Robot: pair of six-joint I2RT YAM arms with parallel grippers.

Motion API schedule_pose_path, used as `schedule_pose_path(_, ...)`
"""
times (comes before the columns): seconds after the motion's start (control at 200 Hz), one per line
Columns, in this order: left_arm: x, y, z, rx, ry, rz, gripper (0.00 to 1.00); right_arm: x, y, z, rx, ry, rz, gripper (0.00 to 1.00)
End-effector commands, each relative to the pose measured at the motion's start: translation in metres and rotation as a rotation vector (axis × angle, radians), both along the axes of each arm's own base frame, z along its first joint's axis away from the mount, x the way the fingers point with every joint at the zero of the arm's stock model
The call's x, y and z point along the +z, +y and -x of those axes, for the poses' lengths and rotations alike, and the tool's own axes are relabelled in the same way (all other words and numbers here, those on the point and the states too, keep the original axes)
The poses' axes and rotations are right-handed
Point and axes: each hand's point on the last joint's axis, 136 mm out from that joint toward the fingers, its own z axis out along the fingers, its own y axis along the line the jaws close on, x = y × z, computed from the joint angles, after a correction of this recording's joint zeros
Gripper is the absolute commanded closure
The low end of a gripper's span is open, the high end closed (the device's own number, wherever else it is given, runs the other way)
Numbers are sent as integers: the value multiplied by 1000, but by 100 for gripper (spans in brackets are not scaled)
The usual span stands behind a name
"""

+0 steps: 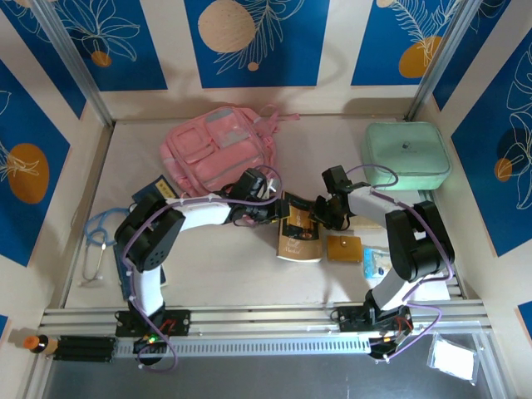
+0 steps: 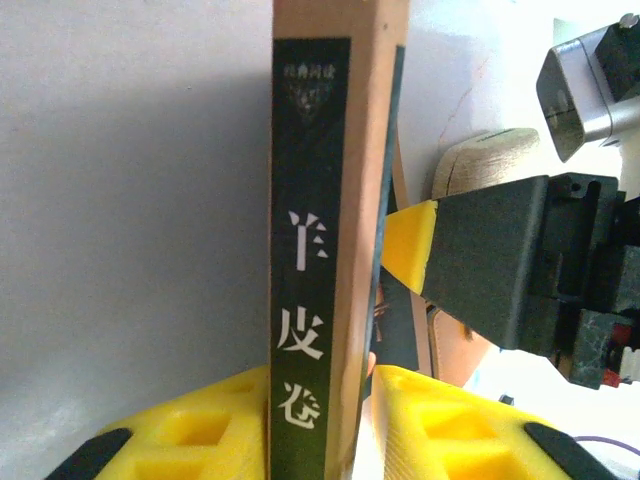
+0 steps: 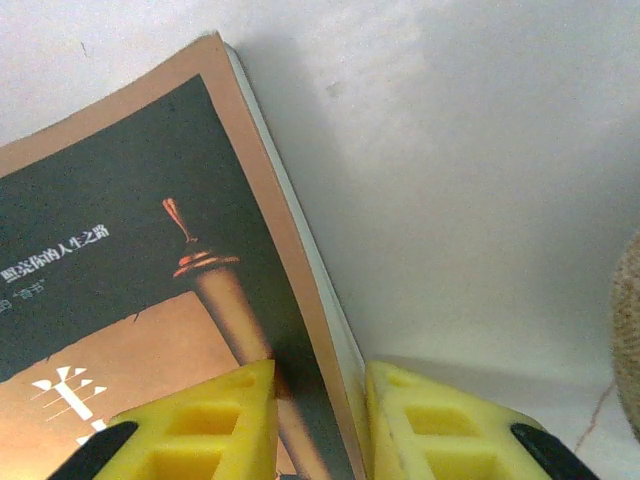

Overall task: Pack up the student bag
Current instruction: Pick up the book at the center of the table, then pass the book.

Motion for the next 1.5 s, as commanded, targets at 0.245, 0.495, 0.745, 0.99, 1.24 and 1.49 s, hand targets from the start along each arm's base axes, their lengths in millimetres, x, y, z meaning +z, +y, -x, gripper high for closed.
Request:
schedule_pose_path(0.245,47,-3,-5,-47,-129,50,100,17,6,0,-29,-58,-52,58)
schedule_pose_path(0.495,103,37,-29,1,-274,24,100,82,18,-26,-39,-307,-250,34)
schedule_pose_path(0.745,193,95,-83,274,-415,194,100,131,36,-49,-107,-478,-466,16)
schedule_pose_path(0.99,235,140,-122,565,-415,407,100,165,61,-60,-138,-550,-719,8)
schedule_pose_path(1.24,234,138,-133,623,-396,511,100,176,88,-65,-200,-476,-934,3)
schedule_pose_path(1.49,220,124,-139,607,-337,569,100,172,117,-72,-211,-425,-1040,1)
